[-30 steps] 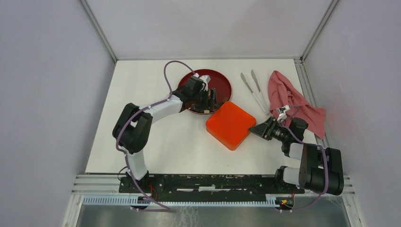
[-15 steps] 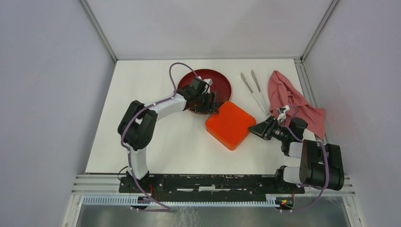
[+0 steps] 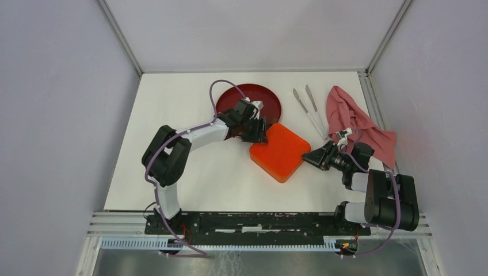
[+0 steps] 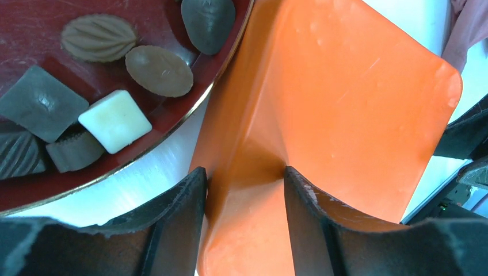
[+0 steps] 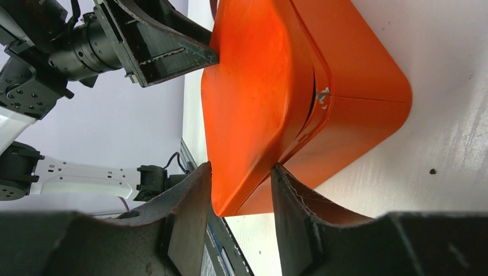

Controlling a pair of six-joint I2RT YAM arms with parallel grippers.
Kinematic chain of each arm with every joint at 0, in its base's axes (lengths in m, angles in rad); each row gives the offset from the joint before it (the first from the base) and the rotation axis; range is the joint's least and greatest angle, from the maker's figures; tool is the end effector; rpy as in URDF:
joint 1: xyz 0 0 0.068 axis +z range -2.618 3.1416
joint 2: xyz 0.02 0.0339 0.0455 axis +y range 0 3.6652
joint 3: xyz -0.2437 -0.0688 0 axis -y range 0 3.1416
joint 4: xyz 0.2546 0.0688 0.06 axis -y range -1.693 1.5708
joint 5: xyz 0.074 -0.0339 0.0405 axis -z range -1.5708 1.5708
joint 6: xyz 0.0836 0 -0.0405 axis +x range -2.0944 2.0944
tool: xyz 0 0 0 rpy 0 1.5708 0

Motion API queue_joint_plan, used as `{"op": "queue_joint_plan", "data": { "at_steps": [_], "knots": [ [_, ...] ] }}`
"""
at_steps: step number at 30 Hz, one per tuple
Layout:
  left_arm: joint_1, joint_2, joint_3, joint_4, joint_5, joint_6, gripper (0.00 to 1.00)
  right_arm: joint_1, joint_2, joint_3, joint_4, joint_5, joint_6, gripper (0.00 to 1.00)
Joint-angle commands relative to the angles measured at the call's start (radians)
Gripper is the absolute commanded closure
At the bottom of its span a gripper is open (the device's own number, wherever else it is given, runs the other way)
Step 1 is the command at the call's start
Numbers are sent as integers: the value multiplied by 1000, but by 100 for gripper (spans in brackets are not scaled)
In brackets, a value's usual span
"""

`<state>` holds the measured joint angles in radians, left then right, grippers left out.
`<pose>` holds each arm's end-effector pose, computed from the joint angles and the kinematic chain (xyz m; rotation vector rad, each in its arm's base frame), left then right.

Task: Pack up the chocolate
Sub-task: Adjust the packing box at the center of the board.

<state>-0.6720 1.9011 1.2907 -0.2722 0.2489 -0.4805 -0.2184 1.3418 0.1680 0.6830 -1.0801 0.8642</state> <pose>0.3319 -0.2904 0.1275 0.3628 2.5646 -0.7767 0.2293 0.0246 0.0858 0.4092 2.0575 1.4979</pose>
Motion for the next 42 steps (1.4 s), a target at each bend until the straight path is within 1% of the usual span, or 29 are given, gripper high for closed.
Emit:
{"op": "queue_joint_plan", "data": {
  "at_steps": [1, 8, 10, 13, 15, 17, 20, 22, 24, 28, 29, 31, 33, 35, 36, 37, 39, 40, 42],
  "knots": [
    [-13, -78, -71, 38, 35, -35, 44, 14, -23, 37, 56, -36, 20, 53],
    [-51, -160, -141, 79, 48, -88, 53, 13, -26, 49, 55, -41, 11, 55],
    [-66, -180, -161, 86, 40, -100, 54, 14, -36, 62, 6, -33, -43, 56],
    [-77, -227, -195, 99, 11, -115, 54, 13, -72, 102, -150, -9, -201, 56],
    [-77, -258, -204, 96, -31, -118, 52, 13, -94, 114, -209, 12, -264, 55],
    [-75, -285, -192, 77, -100, -116, 47, 13, -107, 146, -308, 35, -367, 53],
    [-73, -345, -179, 64, -200, -116, 36, 14, -124, 194, -449, 64, -526, 49],
    [-70, -389, -189, 67, -243, -121, 30, 13, -141, 216, -499, 74, -597, 48],
    [-69, -437, -212, 74, -246, -129, 30, 14, -156, 240, -549, 85, -665, 47],
    [-67, -520, -297, 74, -237, -160, 47, 13, -180, 297, -666, 107, -814, 45],
    [-68, -540, -326, 74, -225, -173, 53, 14, -185, 314, -714, 108, -852, 45],
    [-69, -590, -390, 74, -203, -207, 62, 12, -186, 372, -815, 108, -986, 45],
    [-73, -640, -455, 72, -178, -250, 67, 12, -185, 469, -947, 112, -1170, 46],
    [-84, -675, -493, 40, -167, -295, 73, 20, -185, 560, -1031, 200, -1332, 47],
    [-97, -684, -504, 18, -175, -319, 74, 30, -182, 597, -1059, 239, -1397, 47],
    [-116, -689, -514, 1, -185, -341, 76, 54, -172, 639, -1070, 310, -1447, 47],
    [-169, -687, -527, -9, -222, -385, 79, 122, -138, 701, -1078, 408, -1505, 49],
    [-202, -679, -530, -10, -241, -402, 81, 156, -110, 731, -1087, 450, -1521, 52],
    [-248, -639, -525, -7, -294, -435, 83, 211, -46, 793, -1082, 506, -1537, 54]
  ]
}}
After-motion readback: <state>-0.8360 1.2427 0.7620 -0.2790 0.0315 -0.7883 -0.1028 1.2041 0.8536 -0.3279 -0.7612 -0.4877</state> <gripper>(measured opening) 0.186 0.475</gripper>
